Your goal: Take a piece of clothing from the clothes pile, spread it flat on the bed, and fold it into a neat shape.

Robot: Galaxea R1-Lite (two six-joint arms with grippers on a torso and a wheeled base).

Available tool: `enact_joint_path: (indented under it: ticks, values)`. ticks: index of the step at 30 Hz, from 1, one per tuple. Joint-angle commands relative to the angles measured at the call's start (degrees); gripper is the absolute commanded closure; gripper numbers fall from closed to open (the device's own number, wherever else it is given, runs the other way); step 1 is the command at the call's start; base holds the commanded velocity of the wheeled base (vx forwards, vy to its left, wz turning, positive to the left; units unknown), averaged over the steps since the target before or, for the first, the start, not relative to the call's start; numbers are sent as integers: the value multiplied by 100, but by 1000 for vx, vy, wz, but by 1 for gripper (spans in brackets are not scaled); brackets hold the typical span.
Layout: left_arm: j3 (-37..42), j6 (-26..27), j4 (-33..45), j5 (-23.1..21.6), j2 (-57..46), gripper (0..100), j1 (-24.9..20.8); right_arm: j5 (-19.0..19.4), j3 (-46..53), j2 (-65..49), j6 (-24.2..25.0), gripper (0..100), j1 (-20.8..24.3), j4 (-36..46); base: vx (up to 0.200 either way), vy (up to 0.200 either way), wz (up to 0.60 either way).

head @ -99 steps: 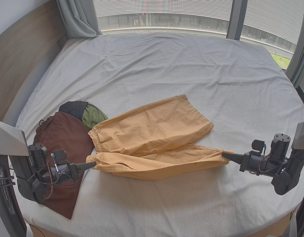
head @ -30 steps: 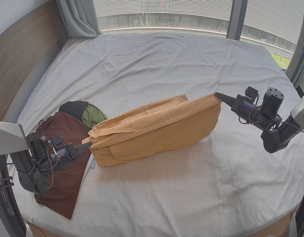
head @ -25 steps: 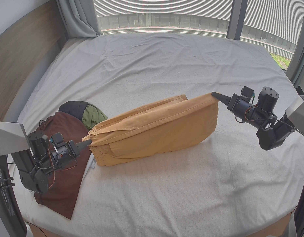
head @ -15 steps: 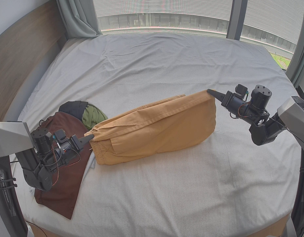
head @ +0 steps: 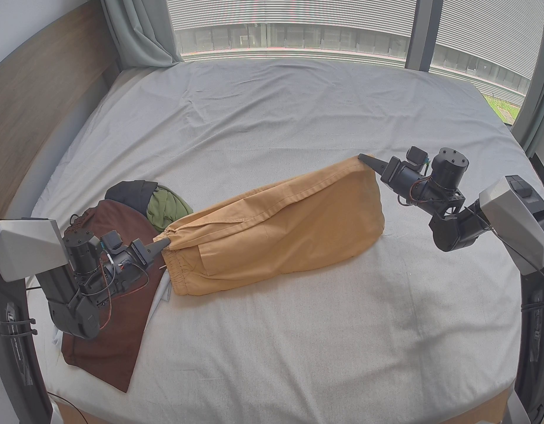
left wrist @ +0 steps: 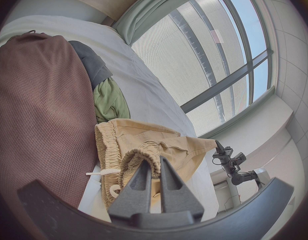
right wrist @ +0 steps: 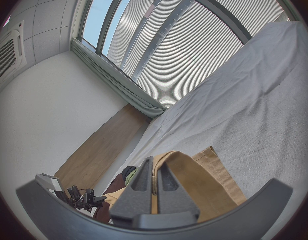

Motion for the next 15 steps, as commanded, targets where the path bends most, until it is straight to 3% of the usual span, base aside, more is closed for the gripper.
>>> enact_joint_path:
  ticks: [1,15]
  values:
    - [-111,-133,-5,28,141,100,6,-26,-451,457,0,100,4,103,0,0,0]
    - [-383,-194,-5,195,378,100,15,-157,-1567,958,-8,100,12,657,0,0,0]
